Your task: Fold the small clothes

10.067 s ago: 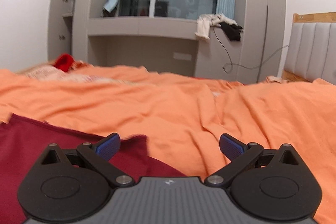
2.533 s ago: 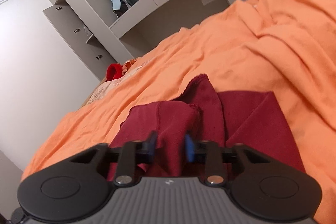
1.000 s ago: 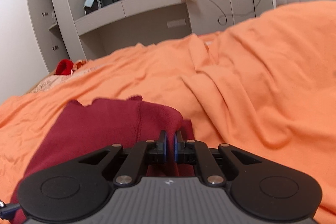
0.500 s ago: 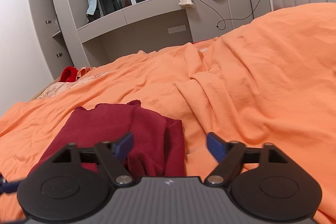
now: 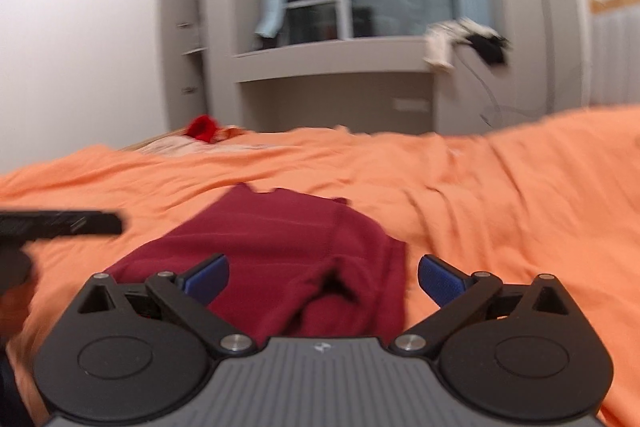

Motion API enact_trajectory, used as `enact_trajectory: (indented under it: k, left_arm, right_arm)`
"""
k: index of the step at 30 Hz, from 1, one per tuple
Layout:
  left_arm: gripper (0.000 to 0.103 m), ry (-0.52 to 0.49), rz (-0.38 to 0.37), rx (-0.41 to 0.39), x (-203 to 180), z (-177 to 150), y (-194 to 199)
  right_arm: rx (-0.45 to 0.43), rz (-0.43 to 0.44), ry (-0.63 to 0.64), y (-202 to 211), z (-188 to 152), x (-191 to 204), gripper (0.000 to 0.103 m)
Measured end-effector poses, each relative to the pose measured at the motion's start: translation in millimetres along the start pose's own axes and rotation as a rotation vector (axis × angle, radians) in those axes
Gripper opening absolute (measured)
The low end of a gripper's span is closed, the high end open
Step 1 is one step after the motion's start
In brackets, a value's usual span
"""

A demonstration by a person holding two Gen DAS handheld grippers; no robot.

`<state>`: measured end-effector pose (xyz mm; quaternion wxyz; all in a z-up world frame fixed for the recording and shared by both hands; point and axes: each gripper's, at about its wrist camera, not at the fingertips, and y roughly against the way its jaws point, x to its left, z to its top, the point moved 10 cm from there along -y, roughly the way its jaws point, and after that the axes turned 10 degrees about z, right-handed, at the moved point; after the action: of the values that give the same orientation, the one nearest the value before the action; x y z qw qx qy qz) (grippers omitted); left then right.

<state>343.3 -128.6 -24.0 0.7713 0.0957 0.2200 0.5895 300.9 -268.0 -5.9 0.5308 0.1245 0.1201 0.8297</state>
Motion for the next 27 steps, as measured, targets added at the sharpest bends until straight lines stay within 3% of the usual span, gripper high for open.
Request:
enact_trajectory:
  k: [3, 5, 11, 20, 24, 27]
  left_arm:
    - [0.102, 0.081, 0.006, 0.049, 13.7, -1.7, -9.2]
    - [0.102, 0.104, 0.004, 0.076, 18.8, -5.0, -13.6]
    - [0.102, 0.086, 0.002, 0.127, 15.3, -19.9, -23.6]
    - [0.102, 0.04, 0.004, 0.168, 11.9, -34.5, -29.5]
    - [0.102, 0.032, -0.001, 0.173, 9.8, -35.8, -29.4]
    - [0.102, 0.021, -0.01, 0.175, 6.8, -36.5, -29.2]
  right_arm:
    - [0.037, 0.045, 0.11, -6.9, -4.2, 23.7, 0.103]
    - [0.078, 0.027, 0.178, -16.8, -10.9, 32.7, 0.103]
    - [0.16, -0.141, 0.28, -53.0, -33.6, 40.6, 0.103]
    - [0.167, -0.275, 0.329, -69.4, -32.3, 39.5, 0.103]
    - [0.167, -0.398, 0.457, -64.4, -25.0, 27.8, 0.103]
    - [0.17, -0.438, 0.547, -63.2, -27.0, 26.8, 0.103]
